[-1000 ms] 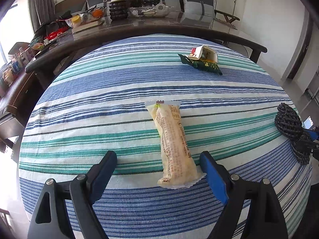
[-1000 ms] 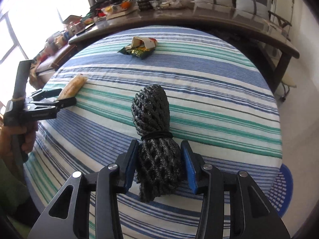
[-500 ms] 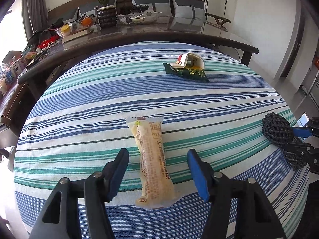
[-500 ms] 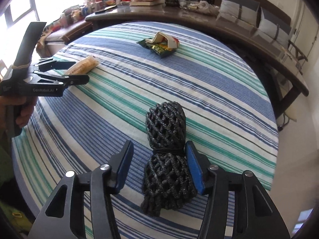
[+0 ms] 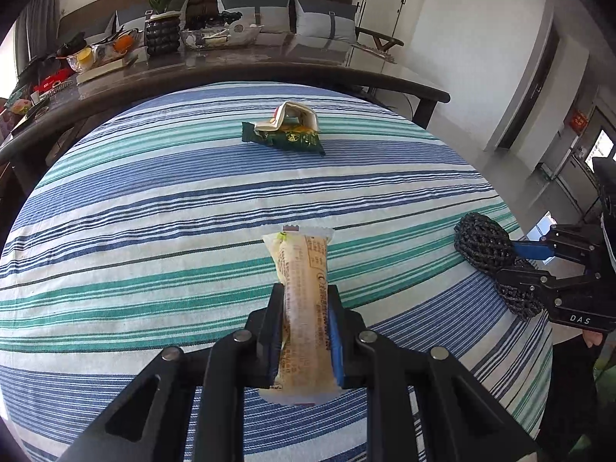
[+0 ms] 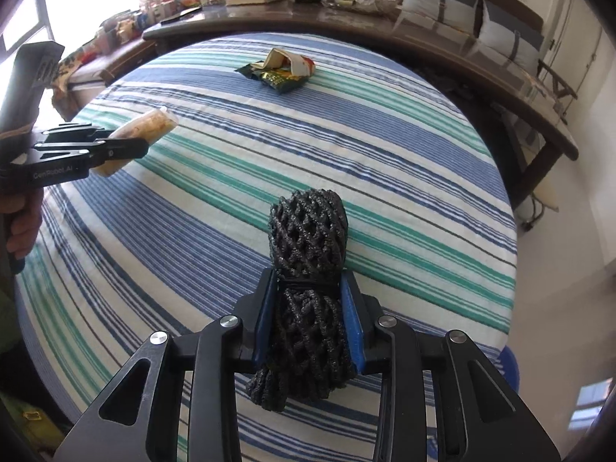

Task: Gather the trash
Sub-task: 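Carry the bread packet and black bundle to the blue wastebasket and open both tools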

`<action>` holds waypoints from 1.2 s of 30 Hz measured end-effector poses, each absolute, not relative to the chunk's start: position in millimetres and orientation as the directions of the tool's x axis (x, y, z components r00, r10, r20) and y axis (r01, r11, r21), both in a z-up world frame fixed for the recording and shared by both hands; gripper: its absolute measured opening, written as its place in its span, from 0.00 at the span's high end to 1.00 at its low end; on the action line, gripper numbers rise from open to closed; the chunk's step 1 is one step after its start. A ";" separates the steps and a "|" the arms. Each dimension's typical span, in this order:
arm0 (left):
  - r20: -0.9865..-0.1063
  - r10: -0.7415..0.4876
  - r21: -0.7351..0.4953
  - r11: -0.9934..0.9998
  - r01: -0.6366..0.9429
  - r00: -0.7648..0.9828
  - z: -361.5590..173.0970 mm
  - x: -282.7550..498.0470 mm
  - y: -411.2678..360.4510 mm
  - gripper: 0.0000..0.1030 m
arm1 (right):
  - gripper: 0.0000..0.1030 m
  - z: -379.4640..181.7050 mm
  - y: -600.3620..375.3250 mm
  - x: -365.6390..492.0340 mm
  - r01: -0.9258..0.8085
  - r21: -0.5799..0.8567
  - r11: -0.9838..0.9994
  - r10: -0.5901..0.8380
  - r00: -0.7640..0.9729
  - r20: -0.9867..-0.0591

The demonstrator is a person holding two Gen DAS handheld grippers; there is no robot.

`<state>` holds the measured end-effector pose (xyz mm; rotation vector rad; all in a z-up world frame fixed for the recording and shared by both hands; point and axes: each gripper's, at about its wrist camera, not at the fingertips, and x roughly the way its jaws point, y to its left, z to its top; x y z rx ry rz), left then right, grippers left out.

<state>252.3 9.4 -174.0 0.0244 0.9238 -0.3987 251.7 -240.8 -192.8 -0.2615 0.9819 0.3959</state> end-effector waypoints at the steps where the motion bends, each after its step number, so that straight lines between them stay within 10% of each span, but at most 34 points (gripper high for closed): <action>1: -0.783 -0.321 -0.139 0.925 0.353 0.533 -175.3 251.6 5.2 0.80 | 0.66 -192.8 -241.3 252.0 -0.438 -0.036 0.898 0.206 0.493 -0.845; 22: -0.751 -0.399 -0.201 0.897 0.395 0.525 -160.3 217.6 -46.9 0.81 | 0.68 -170.2 -296.5 247.0 -0.294 0.265 0.918 0.387 0.532 -0.753; 36: -0.711 -0.550 -0.239 0.774 0.586 0.438 -117.2 179.8 -201.8 0.81 | 0.68 -131.1 -432.8 207.9 -0.059 0.249 0.967 0.223 0.673 -0.706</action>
